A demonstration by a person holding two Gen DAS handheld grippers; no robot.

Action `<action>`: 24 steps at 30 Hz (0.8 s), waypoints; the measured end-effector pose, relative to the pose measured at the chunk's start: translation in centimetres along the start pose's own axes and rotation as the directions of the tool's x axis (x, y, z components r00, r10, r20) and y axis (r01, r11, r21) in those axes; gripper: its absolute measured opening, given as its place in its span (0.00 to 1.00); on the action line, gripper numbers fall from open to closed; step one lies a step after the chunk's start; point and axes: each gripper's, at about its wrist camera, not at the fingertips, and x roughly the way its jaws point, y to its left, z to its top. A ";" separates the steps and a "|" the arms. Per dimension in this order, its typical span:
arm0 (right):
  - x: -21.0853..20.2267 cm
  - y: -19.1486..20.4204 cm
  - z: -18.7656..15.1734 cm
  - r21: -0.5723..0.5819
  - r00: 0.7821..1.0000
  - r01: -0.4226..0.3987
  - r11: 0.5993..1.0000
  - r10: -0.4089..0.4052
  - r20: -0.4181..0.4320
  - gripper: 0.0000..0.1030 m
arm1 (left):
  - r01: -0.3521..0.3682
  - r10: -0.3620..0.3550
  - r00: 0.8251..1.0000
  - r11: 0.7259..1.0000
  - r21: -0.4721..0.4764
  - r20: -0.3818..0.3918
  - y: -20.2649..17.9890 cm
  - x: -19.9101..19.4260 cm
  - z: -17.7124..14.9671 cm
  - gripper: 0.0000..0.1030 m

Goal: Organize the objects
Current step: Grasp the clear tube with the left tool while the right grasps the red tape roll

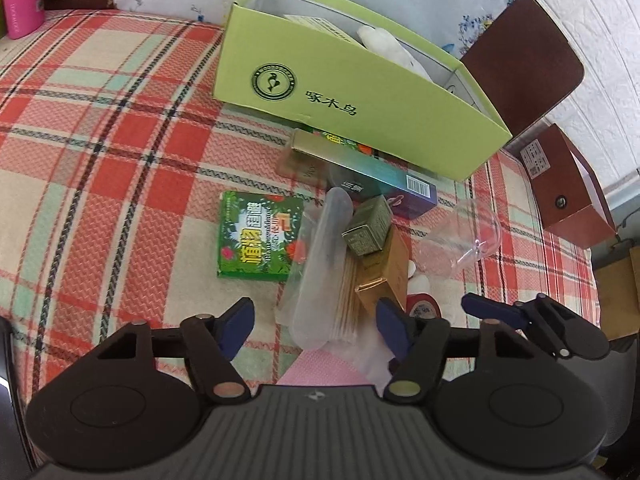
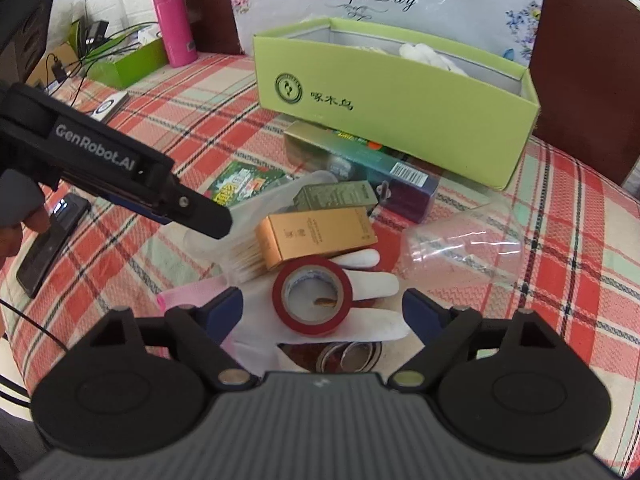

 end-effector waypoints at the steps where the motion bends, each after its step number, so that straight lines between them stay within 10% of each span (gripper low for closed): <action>1: 0.3 0.1 0.0 -0.007 1.000 -0.001 1.000 0.001 -0.005 0.83 | 0.002 -0.001 1.000 1.000 0.005 -0.002 -0.1 0.3 0.1 0.64; 7: 1.0 0.7 0.2 -0.042 1.000 -0.009 0.999 0.008 -0.024 0.64 | -0.003 0.004 0.999 1.000 0.015 -0.045 -0.5 2.3 0.5 0.63; 11: 1.3 0.5 0.1 -0.032 0.999 -0.020 0.999 0.018 -0.045 0.45 | -0.004 0.004 0.998 1.000 0.010 -0.068 -0.2 3.1 0.4 0.44; 18: 1.0 0.3 0.0 -0.025 0.999 -0.027 0.999 0.026 -0.044 0.45 | 0.030 -0.034 0.996 0.999 -0.042 -0.083 1.5 2.5 -0.1 0.11; 24: 0.0 0.0 -0.7 -0.035 0.998 -0.047 0.998 0.046 -0.045 0.45 | 0.006 -0.012 0.996 0.998 -0.066 -0.091 4.1 -0.3 -1.9 0.11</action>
